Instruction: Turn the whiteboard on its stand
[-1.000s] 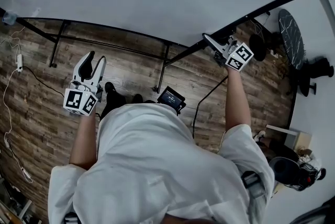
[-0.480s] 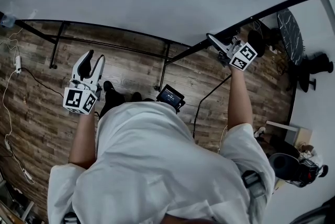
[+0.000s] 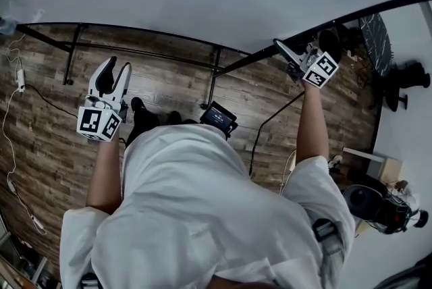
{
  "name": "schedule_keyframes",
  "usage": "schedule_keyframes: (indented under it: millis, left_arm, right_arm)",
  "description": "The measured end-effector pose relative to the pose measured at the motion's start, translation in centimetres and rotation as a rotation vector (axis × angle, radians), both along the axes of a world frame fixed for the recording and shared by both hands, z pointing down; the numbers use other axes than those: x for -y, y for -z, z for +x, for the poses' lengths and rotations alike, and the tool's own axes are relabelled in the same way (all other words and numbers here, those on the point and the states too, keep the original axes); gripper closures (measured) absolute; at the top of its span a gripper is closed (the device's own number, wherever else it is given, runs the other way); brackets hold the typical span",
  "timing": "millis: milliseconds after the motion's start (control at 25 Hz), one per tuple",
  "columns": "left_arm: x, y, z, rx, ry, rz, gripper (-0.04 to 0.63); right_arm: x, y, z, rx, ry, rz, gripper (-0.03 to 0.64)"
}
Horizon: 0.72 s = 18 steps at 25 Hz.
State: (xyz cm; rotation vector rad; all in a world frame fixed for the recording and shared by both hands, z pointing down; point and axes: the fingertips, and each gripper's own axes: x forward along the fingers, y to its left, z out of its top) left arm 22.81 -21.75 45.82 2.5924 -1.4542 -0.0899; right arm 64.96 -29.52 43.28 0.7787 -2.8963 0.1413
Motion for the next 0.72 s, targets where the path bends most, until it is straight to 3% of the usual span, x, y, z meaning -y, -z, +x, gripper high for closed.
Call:
schedule_keyframes:
  millis: [720]
  left_arm:
    - [2.4, -0.8, 3.0, 0.000, -0.052, -0.017, 0.416]
  right_arm:
    - [0.0, -0.7, 4.5, 0.002, -0.029, -0.035, 0.445]
